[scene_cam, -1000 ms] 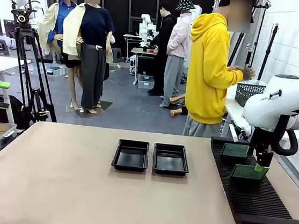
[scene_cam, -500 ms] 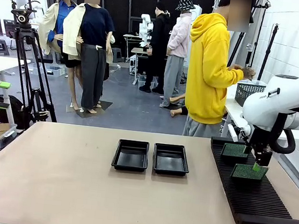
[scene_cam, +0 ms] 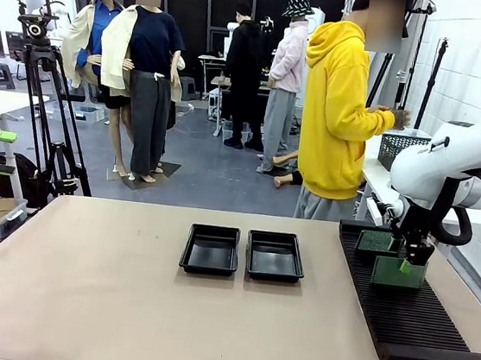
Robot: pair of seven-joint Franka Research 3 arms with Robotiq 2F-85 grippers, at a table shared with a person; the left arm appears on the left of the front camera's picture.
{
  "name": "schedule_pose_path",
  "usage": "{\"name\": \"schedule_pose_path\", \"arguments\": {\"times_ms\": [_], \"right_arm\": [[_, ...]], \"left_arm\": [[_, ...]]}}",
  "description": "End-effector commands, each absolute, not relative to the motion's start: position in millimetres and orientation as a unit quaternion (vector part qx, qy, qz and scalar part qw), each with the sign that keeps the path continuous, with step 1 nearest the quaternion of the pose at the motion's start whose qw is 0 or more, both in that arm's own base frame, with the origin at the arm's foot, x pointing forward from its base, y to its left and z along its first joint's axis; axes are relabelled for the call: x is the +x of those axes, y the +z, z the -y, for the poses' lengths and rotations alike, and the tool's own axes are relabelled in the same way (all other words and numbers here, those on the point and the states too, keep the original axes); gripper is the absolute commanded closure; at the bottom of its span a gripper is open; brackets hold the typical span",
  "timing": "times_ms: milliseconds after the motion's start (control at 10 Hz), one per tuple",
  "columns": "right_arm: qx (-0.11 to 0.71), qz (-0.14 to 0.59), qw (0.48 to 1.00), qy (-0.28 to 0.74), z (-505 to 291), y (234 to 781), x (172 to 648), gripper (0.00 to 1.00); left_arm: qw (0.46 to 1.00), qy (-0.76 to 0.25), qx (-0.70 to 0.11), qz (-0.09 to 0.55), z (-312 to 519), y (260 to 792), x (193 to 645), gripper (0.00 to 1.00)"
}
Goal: Inspect and transfer BCBs to ESD trays.
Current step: Pick up the Blank PCB from the PCB Rack and place it in the left ESD tray.
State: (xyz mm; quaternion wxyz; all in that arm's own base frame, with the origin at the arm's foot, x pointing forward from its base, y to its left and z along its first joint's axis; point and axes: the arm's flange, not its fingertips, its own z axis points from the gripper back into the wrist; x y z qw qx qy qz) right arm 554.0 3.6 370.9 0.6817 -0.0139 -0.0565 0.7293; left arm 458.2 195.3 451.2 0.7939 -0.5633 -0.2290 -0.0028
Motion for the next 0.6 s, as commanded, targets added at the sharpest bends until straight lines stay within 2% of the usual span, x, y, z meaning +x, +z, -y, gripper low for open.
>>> {"name": "schedule_pose_path", "arguments": {"times_ms": [0,200,500], "right_arm": [[0.007,0.062,0.679,0.731,-0.9,371.0,558.7,0.66],[0.013,0.057,0.678,0.733,0.2,371.1,560.0,1.00],[0.038,0.031,0.674,0.737,1.3,371.2,563.2,1.00]], "left_arm": [[0.793,0.001,-0.565,0.228,-195.6,453.7,457.2,0.00],[0.793,0.001,-0.565,0.228,-195.6,453.7,457.2,0.00],[0.793,0.001,-0.565,0.228,-195.6,453.7,457.2,0.00]]}}
